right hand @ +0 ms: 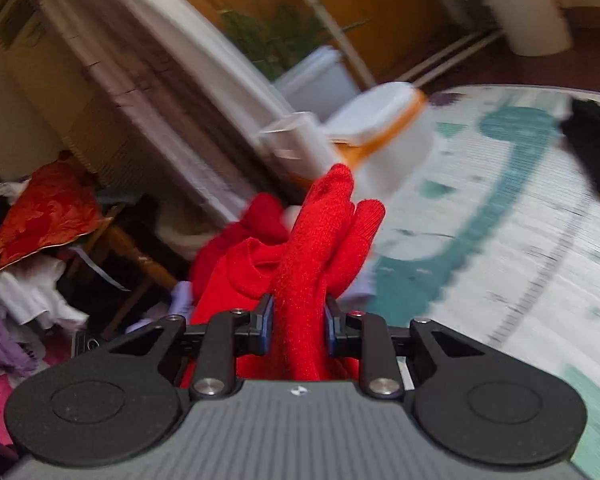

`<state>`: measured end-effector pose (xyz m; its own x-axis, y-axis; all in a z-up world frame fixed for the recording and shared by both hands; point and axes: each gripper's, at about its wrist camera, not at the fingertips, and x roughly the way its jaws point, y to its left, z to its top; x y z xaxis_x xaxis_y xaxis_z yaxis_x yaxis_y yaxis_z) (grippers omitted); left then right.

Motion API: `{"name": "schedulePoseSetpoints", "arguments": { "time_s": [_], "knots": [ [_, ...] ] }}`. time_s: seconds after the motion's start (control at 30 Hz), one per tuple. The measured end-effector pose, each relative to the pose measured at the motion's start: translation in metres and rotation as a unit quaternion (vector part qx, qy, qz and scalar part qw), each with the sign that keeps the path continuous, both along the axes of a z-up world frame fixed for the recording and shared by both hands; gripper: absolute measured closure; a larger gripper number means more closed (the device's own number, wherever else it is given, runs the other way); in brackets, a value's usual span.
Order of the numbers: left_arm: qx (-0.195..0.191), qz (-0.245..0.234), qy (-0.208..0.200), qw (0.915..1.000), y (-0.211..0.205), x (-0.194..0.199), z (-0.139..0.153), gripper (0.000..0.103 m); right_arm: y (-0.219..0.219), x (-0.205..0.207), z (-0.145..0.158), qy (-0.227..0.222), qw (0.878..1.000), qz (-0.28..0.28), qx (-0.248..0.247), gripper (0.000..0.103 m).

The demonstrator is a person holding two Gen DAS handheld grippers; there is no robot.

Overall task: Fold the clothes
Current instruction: 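Carry the folded sweater with both grippers toward the clothes stack by the chair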

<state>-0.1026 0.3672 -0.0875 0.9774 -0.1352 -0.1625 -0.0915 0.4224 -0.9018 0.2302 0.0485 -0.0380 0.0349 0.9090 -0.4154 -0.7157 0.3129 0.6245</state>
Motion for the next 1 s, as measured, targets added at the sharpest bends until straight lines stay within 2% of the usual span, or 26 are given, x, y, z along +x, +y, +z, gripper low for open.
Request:
{"name": "schedulePoseSetpoints", "arguments": {
  "time_s": [0.17, 0.3, 0.43, 0.53, 0.63, 0.7, 0.73, 0.83, 0.87, 0.9, 0.93, 1.0],
  "knots": [
    [0.022, 0.108, 0.002, 0.9939, 0.06, -0.101, 0.028, 0.079, 0.113, -0.046, -0.003, 0.017, 0.995, 0.095, 0.028, 0.077],
    [0.028, 0.188, 0.014, 0.9817, 0.094, -0.169, 0.035, 0.079, 0.197, -0.09, -0.014, 0.034, 0.986, 0.157, 0.04, 0.077],
    [0.028, 0.248, 0.02, 0.9683, 0.118, -0.217, 0.039, 0.079, 0.268, -0.125, -0.024, 0.055, 0.976, 0.205, 0.052, 0.077],
    [0.033, 0.272, 0.026, 0.9613, 0.131, -0.235, 0.039, 0.079, 0.308, -0.144, -0.03, 0.068, 0.971, 0.225, 0.056, 0.077],
    [0.034, 0.291, 0.033, 0.9555, 0.145, -0.252, 0.034, 0.079, 0.336, -0.154, -0.041, 0.083, 0.968, 0.232, 0.047, 0.077],
    [0.031, 0.301, 0.051, 0.9517, 0.152, -0.257, 0.02, 0.079, 0.349, -0.159, -0.055, 0.089, 0.968, 0.231, 0.034, 0.077],
    [0.024, 0.306, 0.066, 0.9496, 0.156, -0.259, 0.009, 0.079, 0.355, -0.164, -0.068, 0.087, 0.97, 0.225, 0.008, 0.077],
    [-0.026, 0.304, 0.117, 0.945, 0.164, -0.258, -0.039, 0.079, 0.366, -0.179, -0.106, 0.078, 0.973, 0.206, -0.063, 0.075],
    [-0.029, 0.311, 0.108, 0.9438, 0.162, -0.26, -0.044, 0.079, 0.366, -0.184, -0.117, 0.078, 0.974, 0.199, -0.075, 0.075],
    [-0.035, 0.318, 0.096, 0.9424, 0.161, -0.263, -0.046, 0.079, 0.361, -0.184, -0.122, 0.094, 0.976, 0.189, -0.061, 0.074],
    [-0.04, 0.323, 0.09, 0.9413, 0.16, -0.263, -0.047, 0.079, 0.358, -0.184, -0.123, 0.109, 0.976, 0.18, -0.049, 0.074],
    [-0.039, 0.326, 0.087, 0.9407, 0.16, -0.263, -0.048, 0.079, 0.356, -0.188, -0.119, 0.105, 0.977, 0.177, -0.046, 0.074]
  ]
}}
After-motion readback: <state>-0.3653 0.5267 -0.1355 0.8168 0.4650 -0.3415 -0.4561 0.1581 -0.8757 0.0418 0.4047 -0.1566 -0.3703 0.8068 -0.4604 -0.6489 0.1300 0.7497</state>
